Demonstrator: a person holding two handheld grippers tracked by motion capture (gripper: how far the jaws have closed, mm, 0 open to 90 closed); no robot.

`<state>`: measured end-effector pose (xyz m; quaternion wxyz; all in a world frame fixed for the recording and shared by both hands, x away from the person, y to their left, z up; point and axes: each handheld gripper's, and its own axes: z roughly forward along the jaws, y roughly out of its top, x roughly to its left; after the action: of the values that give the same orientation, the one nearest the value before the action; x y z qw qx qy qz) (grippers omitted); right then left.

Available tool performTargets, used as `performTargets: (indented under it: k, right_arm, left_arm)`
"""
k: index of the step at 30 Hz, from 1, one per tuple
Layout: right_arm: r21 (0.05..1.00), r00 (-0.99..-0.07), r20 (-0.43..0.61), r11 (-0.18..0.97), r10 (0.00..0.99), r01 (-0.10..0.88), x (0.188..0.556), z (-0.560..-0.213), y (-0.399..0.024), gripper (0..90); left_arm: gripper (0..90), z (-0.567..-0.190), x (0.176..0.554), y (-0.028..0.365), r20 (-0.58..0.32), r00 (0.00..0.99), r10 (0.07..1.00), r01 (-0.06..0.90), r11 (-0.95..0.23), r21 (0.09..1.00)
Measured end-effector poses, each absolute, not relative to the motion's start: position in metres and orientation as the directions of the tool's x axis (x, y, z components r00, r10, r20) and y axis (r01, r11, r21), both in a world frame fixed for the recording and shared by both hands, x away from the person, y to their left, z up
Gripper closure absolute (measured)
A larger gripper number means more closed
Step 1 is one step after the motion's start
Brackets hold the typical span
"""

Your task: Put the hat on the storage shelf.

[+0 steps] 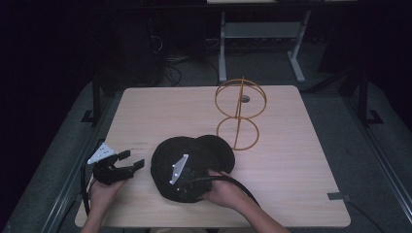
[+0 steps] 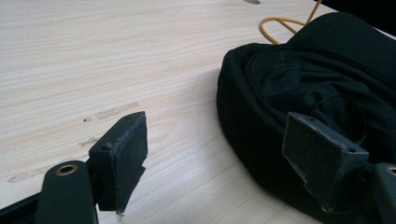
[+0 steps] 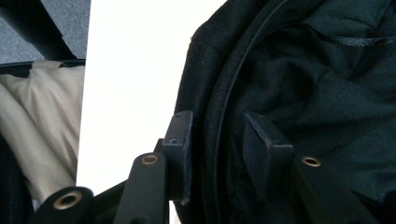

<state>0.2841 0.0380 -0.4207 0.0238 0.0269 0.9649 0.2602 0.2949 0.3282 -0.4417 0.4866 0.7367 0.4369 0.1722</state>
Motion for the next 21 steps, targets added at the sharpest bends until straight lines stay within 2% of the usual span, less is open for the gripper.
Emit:
performTargets:
  k: [8,12,15,21]
  right_arm:
    - [0.485,-0.996,-0.076,0.875,0.048,0.005,0.277,-0.426,0.046,69.7]
    - [0.502,-0.997,-0.054,0.865,0.053,0.019,0.278,-0.424,0.043,77.2]
    - [0.502,-0.997,-0.054,0.864,0.061,0.025,0.277,-0.421,0.042,77.9]
    - [0.592,-0.994,-0.037,0.804,0.099,0.058,0.282,-0.392,0.023,78.0]
  left_arm:
    - [22.1,-0.442,0.295,0.328,-0.171,0.561,0.810,0.478,-0.148,0.866]
    - [22.1,-0.442,0.295,0.328,-0.171,0.564,0.808,0.480,-0.152,0.864]
    - [22.2,-0.442,0.295,0.328,-0.176,0.562,0.808,0.482,-0.147,0.864]
    - [22.2,-0.439,0.293,0.327,-0.202,0.566,0.799,0.484,-0.123,0.867]
